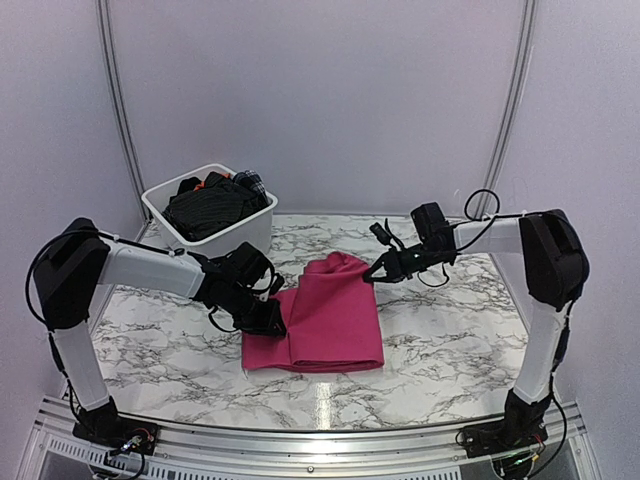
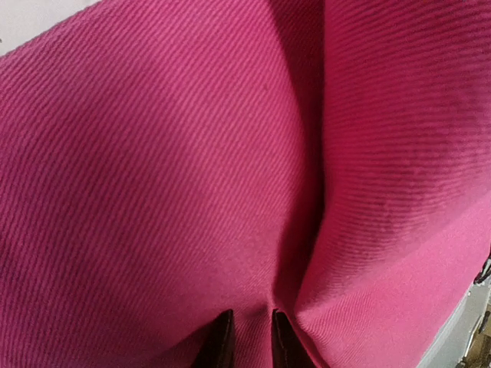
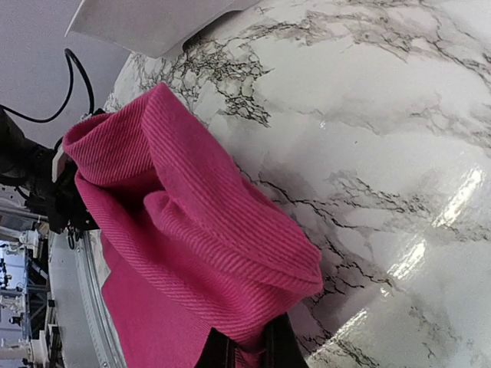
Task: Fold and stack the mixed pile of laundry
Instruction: Fold the 2/3-rectangle-folded trousers at the center of the board.
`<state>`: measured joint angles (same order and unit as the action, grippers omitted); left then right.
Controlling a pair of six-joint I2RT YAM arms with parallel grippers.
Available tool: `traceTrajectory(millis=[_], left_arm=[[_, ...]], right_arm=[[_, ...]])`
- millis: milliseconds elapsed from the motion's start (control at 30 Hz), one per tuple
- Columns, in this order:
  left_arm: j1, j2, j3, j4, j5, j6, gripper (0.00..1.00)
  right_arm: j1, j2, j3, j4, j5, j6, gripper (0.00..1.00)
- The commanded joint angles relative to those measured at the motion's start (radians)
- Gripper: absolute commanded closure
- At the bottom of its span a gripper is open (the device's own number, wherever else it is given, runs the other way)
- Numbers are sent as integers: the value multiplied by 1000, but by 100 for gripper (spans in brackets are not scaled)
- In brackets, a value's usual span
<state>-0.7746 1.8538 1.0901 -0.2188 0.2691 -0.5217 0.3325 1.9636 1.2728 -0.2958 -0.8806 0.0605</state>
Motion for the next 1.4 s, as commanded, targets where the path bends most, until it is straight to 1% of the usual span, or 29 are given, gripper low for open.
traceTrajectory(millis=[0, 33, 67, 133, 233, 300, 367, 467, 567, 633, 700, 733, 967, 1033, 1100, 1133, 1200, 1300, 1367], left_arm=[[23, -34, -38, -68, 7, 43, 74], [20, -51, -32, -59, 19, 45, 64], [15, -72, -28, -46, 31, 45, 54], [10, -110, -12, -19, 46, 32, 40], [9, -132, 22, 7, 57, -10, 28], [15, -133, 38, 7, 32, -55, 26], [27, -153, 19, 31, 4, -116, 25], [62, -219, -67, 71, -54, -218, 27], [114, -306, -183, 87, -124, -313, 29], [149, -360, -271, 94, -165, -364, 23], [171, -384, -325, 111, -184, -403, 17], [176, -384, -340, 122, -181, -413, 15], [170, -320, -359, 235, -117, -418, 15], [167, -299, -367, 285, -99, -426, 16], [159, -269, -374, 333, -78, -437, 18], [154, -245, -375, 363, -70, -444, 20], [135, -209, -374, 406, -46, -460, 28], [82, -164, -338, 413, -36, -462, 42], [46, -143, -318, 418, -35, -477, 53]], right_arm=[[-14, -20, 81, -143, 51, -87, 83], [-13, -3, 86, -154, 74, -71, 71], [-14, 7, 90, -161, 95, -55, 65], [-14, -2, 78, -136, 115, 6, 57], [-13, -54, 58, -96, 147, 85, 48], [-10, -78, 63, -89, 176, 156, 47], [13, -102, 74, -100, 210, 219, 49], [108, -127, 118, -157, 279, 279, 49], [228, -115, 185, -208, 333, 342, 49], [294, -62, 250, -271, 401, 362, 48], [352, -5, 317, -326, 449, 375, 48], [373, 20, 347, -350, 468, 382, 48], [490, 184, 534, -508, 573, 397, 47], [512, 221, 572, -536, 581, 403, 45], [533, 250, 589, -535, 590, 410, 40], [545, 269, 594, -534, 602, 411, 37], [553, 303, 610, -564, 626, 402, 36], [549, 316, 592, -610, 703, 370, 39], [532, 276, 526, -599, 725, 345, 42]])
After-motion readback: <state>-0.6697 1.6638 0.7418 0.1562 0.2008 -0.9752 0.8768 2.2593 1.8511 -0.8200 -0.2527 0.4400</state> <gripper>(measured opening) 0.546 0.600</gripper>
